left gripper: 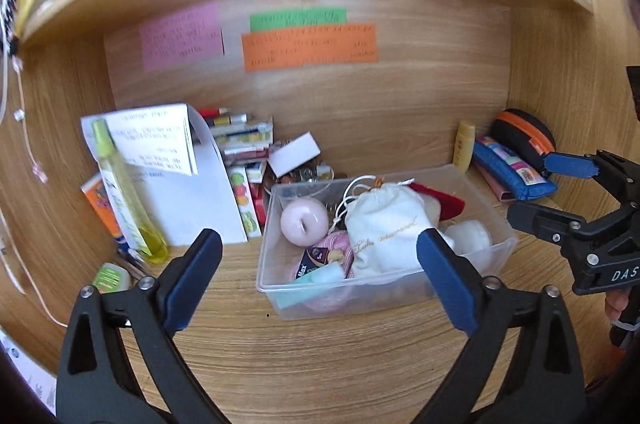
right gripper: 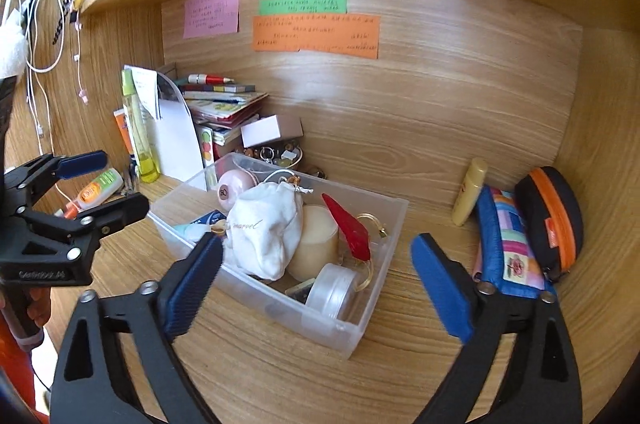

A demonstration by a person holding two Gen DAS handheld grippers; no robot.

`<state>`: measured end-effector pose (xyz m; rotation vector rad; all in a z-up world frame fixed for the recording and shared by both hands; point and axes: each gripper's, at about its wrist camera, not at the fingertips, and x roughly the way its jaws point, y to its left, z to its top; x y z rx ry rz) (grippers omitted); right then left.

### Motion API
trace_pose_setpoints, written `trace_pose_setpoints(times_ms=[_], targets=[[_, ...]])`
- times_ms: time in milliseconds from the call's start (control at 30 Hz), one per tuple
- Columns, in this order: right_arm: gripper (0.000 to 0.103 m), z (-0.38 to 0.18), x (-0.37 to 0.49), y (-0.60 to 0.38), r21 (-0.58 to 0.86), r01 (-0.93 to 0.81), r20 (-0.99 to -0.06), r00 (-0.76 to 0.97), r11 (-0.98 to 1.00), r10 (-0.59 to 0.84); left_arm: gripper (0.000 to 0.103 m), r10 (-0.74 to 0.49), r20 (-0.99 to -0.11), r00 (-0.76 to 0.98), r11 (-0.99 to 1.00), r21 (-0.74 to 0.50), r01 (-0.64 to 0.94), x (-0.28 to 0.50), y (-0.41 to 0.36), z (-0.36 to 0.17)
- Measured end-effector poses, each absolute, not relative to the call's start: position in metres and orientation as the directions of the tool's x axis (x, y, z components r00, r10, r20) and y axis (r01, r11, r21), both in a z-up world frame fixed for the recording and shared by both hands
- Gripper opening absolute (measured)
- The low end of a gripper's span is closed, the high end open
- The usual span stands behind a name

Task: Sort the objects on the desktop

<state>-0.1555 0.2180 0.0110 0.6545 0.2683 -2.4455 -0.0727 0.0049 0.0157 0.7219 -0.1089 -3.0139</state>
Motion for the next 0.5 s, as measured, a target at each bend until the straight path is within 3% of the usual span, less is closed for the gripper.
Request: trace_pose_setpoints(times_ms=[500], targets=[[0.103,0.024,-0.1,0.243,-0.061,0.545,-0.462,-0.758,-0.836,-0.46,0.1,-0.044,-0.438,-0.898,-0.999,0.028,0.035,-0.036,0.021,0.013]])
